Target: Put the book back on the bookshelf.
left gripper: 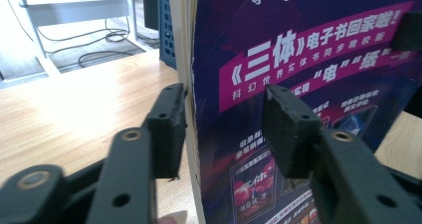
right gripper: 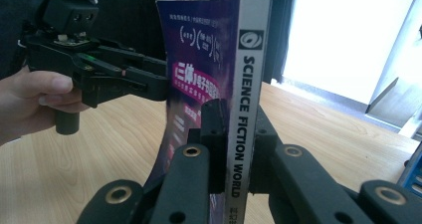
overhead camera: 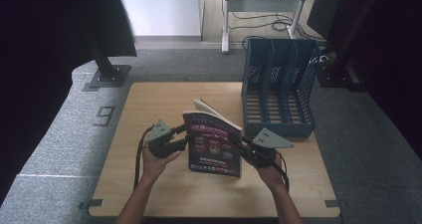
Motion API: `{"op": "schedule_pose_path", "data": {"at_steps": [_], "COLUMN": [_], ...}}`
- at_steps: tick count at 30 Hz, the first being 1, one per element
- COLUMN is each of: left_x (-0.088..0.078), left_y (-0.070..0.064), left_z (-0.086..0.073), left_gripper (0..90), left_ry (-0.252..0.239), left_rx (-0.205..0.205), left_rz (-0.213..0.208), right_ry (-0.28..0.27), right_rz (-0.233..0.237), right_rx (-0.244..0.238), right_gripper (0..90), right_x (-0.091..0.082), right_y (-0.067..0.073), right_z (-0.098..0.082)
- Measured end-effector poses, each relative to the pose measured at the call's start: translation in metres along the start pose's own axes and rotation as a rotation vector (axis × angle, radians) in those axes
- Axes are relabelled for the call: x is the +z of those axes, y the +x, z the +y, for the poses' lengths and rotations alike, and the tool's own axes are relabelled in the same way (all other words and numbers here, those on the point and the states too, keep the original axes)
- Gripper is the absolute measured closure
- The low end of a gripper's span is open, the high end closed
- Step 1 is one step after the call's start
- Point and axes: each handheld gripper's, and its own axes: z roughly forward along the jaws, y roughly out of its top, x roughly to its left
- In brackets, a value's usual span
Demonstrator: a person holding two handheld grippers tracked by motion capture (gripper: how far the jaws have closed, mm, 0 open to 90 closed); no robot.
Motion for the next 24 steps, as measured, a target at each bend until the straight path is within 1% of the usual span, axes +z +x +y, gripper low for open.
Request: {"op": "schedule_pose_path", "data": {"at_steps": [2,3,6,16,19,24], "left_x": [0.002,0.004,0.008,0.022,0.024,0.025], "left_y": [0.001,0.001,0.003,0.006,0.007,0.007], "left_z": [0.000,0.000,0.002,0.005,0.006,0.006], "left_gripper": [45.7,41.8,37.1,31.0,30.1,29.7], "left_ry": [-0.001,-0.002,0.003,0.027,0.026,0.011], "left_rx": [0.000,0.000,0.001,0.007,0.007,0.007], "left_rz": [0.009,0.011,0.009,-0.008,-0.014,-0.029], "right_ry": [0.001,0.002,0.003,-0.004,-0.010,-0.018], "right_rz": [0.003,0.007,0.011,0.026,0.031,0.039], "right_rx": [-0.002,-0.006,-0.010,-0.020,-0.018,-0.017], "right_gripper": [81.4,81.4,81.4,81.4,81.4,81.4], "right_x": [0.001,0.001,0.001,-0.001,-0.003,-0.005], "right_y": [0.001,0.001,0.002,0.003,0.002,0.001], "right_z": [0.000,0.001,0.001,0.000,-0.001,-0.002]}}
